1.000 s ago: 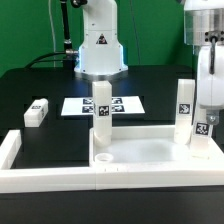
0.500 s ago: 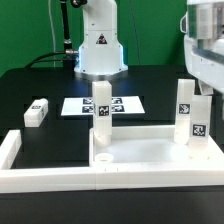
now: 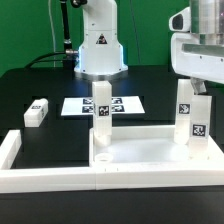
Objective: Assemble desk
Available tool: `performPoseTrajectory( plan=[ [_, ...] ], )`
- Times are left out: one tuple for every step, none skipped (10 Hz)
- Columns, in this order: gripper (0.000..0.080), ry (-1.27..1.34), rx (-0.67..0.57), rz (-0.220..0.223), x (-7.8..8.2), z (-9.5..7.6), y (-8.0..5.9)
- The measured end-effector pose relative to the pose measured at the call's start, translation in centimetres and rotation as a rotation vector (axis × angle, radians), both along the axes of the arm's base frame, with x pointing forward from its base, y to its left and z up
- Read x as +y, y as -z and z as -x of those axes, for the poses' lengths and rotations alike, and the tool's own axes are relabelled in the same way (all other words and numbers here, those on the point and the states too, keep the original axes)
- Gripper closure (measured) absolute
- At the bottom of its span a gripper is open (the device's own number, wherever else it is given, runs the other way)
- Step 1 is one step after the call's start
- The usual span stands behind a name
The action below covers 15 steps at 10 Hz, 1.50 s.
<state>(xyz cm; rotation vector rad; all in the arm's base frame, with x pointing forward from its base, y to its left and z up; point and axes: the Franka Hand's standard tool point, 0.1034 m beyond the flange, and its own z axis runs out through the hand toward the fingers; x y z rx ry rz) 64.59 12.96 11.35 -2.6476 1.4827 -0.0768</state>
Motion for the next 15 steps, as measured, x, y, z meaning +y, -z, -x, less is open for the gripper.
performPoseTrajectory(
  plan=[
    [0.0151,-0.156,-0.003,0.037,-0.4,0.2,0.2],
    [0.0151,-0.244,0.006,0.054,-0.6,0.8,0.8],
    [0.0151,-0.389,-0.020,0.076,-1.3,0.4,0.8],
    [0.0151,-0.421,-0.041,0.088,-1.9,0.0,0.8],
    [0.0163,-0.378,-0.038,0.083,-1.7,0.1,0.8],
    [0.0163,-0.370,-0.037,0.082,-1.8,0.0,0.8],
    [0.0333,-0.328,-0.035,0.078,-1.8,0.0,0.9],
    [0.0510,-0.262,-0.028,0.071,-1.8,0.1,0.9],
    [0.0508,-0.171,-0.023,0.063,-2.0,0.2,1.0],
    [0.0508,-0.101,-0.019,0.056,-2.0,0.2,1.0],
    [0.0508,-0.009,-0.011,0.043,-2.0,0.2,1.0],
    [0.0508,0.192,0.020,0.023,-1.9,0.0,1.0],
    [0.0508,0.294,0.049,0.016,-1.7,-0.3,1.0],
    [0.0508,0.482,0.073,-0.006,-1.5,-0.5,1.0],
    [0.0508,0.663,0.081,-0.033,-1.3,-0.7,1.0]
  ],
)
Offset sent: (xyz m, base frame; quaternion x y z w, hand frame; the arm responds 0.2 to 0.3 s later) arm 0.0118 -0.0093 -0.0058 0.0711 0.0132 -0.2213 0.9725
